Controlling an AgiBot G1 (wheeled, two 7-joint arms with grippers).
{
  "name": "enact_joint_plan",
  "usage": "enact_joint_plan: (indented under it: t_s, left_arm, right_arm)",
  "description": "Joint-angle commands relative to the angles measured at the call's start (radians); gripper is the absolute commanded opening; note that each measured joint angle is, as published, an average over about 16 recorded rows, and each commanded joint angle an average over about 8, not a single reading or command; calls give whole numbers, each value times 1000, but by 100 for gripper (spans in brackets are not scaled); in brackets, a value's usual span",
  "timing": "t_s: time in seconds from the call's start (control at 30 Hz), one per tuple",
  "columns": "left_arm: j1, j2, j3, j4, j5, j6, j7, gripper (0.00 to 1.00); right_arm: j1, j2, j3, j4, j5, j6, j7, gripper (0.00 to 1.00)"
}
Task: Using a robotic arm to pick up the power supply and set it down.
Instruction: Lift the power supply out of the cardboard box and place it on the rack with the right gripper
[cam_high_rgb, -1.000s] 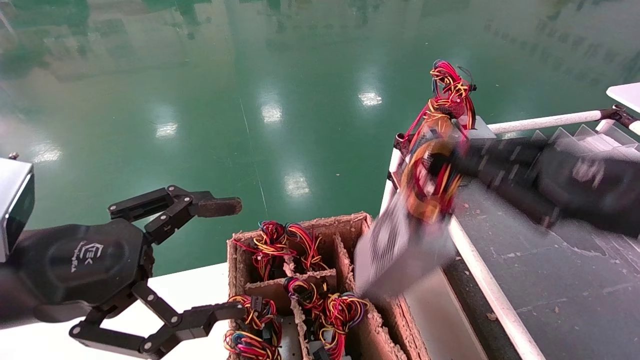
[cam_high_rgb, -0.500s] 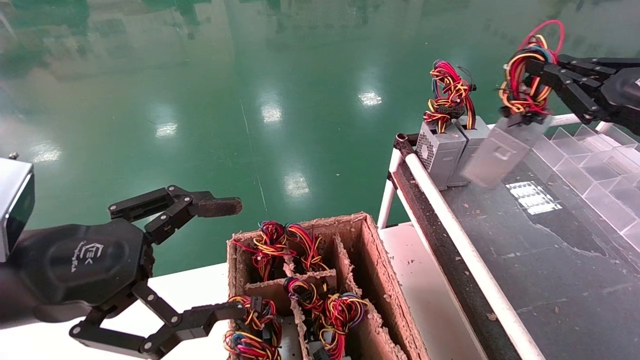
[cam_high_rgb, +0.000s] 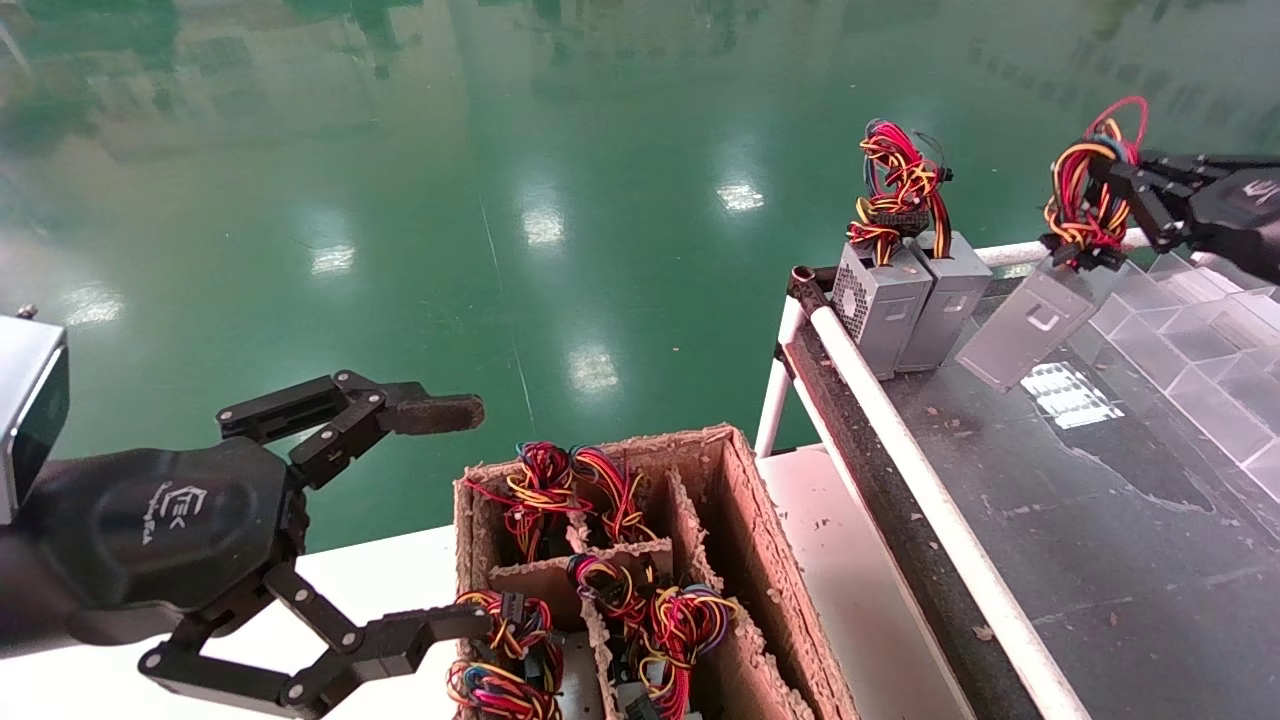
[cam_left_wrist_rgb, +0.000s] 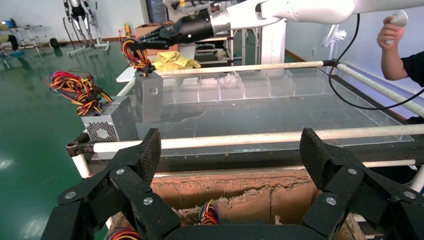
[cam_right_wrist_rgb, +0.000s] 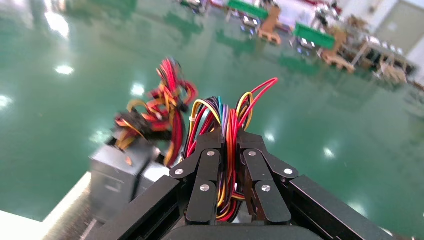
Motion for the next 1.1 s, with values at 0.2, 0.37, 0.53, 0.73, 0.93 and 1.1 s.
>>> enact_joint_plan:
  t_s: [0.2, 0.37, 0.53, 0.73, 0.93, 1.1]
  left_arm:
    - [0, 0, 0, 0, 0, 0, 0, 100]
    - [0, 0, 0, 0, 0, 0, 0, 100]
    - [0, 0, 0, 0, 0, 0, 0, 100]
    - [0, 0, 0, 0, 0, 0, 0, 100]
    - [0, 0, 0, 0, 0, 0, 0, 100]
    - [0, 0, 0, 0, 0, 0, 0, 100]
  right_arm:
    - [54, -74, -13, -108, -30, 160, -46, 0]
    - [76, -122, -17, -150, -38, 271, -56, 0]
    - [86, -144, -22, -170, -45, 311, -55, 0]
    - [89, -140, -26, -178, -52, 290, -47, 0]
    - [95, -126, -33, -177, -62, 230, -31, 0]
    - [99, -129, -46, -174, -79, 192, -26, 0]
